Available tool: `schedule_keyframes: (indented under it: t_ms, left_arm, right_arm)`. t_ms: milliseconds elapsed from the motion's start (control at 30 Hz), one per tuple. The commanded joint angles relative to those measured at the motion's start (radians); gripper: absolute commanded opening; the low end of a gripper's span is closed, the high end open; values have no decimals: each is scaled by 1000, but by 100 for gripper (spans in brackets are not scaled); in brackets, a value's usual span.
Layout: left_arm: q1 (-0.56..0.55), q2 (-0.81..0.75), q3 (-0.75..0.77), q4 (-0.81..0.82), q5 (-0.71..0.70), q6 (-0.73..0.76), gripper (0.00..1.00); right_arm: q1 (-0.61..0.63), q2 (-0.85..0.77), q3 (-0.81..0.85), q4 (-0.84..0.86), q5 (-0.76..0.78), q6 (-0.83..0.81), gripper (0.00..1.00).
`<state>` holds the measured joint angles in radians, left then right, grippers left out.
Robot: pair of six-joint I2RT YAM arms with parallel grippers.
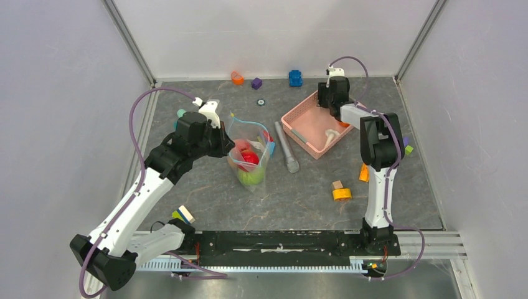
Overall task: Place the food in the zip-top bag and seal the zipper
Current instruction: Pick up the fake fruit from the bin.
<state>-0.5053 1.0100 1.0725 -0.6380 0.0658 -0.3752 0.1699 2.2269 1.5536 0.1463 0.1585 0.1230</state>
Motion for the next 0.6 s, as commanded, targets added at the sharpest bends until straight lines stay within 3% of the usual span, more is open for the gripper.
schedule_keyframes:
  t_ms: [0,367,567]
  left_arm:
    - [8,-8,0,51,28,24,2]
    - [8,3,0,49,49,-1,2]
    - [8,9,0,47,68,-8,2]
  right_arm:
    - [3,-109,-64,41,-35,18,44]
    - [5,-534,-423,67,-81,9,32]
    - [10,-725,-509,40,-251,18,32]
